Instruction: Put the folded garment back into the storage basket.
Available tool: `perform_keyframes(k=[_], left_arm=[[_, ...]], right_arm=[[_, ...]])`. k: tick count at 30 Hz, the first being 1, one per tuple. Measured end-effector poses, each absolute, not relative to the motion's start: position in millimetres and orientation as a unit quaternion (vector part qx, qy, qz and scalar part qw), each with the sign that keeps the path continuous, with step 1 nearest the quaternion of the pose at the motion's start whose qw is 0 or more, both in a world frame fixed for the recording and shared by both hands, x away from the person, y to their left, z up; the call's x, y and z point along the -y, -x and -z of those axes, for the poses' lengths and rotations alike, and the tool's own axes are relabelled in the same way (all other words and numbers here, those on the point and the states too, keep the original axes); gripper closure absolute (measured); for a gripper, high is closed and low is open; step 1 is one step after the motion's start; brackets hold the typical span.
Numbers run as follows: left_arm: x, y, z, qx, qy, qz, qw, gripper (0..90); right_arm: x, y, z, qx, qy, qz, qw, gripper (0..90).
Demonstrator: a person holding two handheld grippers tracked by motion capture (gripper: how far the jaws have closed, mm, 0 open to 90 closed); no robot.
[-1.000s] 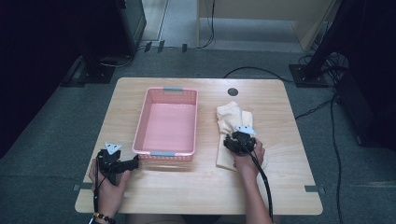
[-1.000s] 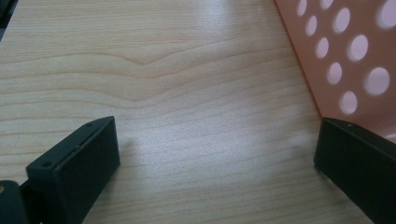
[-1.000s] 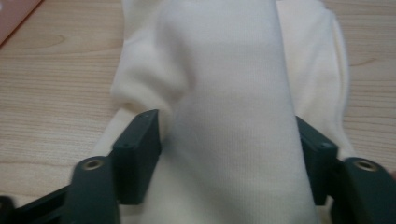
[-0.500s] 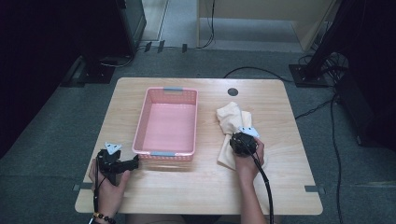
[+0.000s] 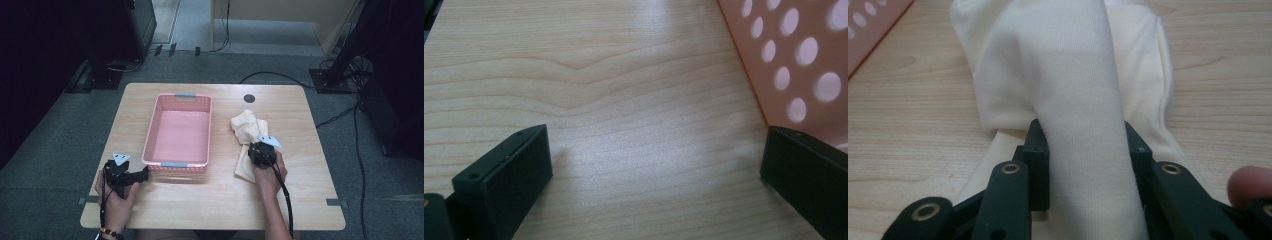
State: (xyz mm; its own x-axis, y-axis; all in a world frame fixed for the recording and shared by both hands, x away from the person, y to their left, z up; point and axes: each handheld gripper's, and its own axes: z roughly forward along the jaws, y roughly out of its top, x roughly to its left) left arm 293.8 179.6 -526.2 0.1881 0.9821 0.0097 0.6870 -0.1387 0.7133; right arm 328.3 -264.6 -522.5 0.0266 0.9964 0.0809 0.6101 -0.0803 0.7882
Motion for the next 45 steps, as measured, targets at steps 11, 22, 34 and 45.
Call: perform_keyframes(k=[11,22,34,45], left_arm=[[-180,-294,526,-0.586,-0.712,-0.25,0.295,0.1],[-180,-294,526,-0.586,-0.712,-0.25,0.295,0.1],[-180,-294,526,-0.586,-0.711,-0.25,0.296,0.2],[-179,-294,526,-0.586,-0.711,-0.25,0.297,0.1]], right_arm=[[260,-322,494,-0.596,-0.652,-0.351,0.31,66.7],[247,-316,440,-0.602,-0.632,-0.371,0.317,66.7],[223,-321,407,-0.614,-0.616,-0.384,0.31,66.5],[187,-326,391,-0.63,-0.593,-0.403,0.297,66.4]])
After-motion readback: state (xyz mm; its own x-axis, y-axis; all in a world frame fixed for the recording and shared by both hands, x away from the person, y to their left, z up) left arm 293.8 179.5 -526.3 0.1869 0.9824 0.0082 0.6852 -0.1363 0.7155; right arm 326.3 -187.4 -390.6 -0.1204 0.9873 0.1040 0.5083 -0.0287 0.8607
